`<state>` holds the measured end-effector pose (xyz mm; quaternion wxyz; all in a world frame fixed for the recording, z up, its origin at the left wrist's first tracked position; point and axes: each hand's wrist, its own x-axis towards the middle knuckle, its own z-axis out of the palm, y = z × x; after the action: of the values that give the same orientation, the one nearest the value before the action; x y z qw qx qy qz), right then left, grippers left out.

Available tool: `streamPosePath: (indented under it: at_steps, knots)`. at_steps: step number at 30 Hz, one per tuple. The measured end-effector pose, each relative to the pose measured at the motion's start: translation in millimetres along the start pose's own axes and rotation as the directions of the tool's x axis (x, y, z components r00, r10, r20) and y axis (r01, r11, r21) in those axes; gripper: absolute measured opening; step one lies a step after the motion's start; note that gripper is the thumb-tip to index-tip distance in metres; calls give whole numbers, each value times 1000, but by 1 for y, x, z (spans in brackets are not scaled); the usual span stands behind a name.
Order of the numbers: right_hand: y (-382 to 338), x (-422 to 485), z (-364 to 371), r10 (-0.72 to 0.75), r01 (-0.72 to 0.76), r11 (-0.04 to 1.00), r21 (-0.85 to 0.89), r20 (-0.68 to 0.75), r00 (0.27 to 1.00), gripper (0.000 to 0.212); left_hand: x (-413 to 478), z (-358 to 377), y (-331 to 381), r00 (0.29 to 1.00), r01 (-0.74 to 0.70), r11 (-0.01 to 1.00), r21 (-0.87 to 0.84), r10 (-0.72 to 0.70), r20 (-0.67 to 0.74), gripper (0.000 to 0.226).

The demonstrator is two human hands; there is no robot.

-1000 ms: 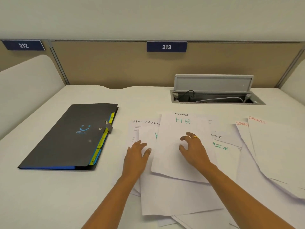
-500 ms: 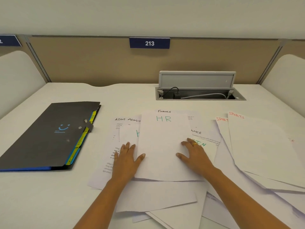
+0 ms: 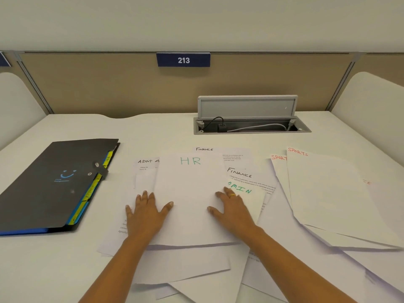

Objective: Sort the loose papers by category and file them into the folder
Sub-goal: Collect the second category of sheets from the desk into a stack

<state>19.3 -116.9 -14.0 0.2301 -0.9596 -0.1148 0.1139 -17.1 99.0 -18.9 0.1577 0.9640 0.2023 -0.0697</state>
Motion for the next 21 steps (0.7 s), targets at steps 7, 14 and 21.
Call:
streamPosePath:
  at_steps: [7,14,21]
  knots:
    - [-18,8,8,-74,68,991,114,50,996,55,1,-11,-10,990,80,997,14,-77,-119,81]
    - [10,5,-6,32,-3,990,138,-209,977,43,-12,-3,31,969,-174,982,78,185,-165,90]
    - [44,1,-24,136,-130,990,58,-117,984,68,-23,26,63,941,-338,935,110,332,67,135]
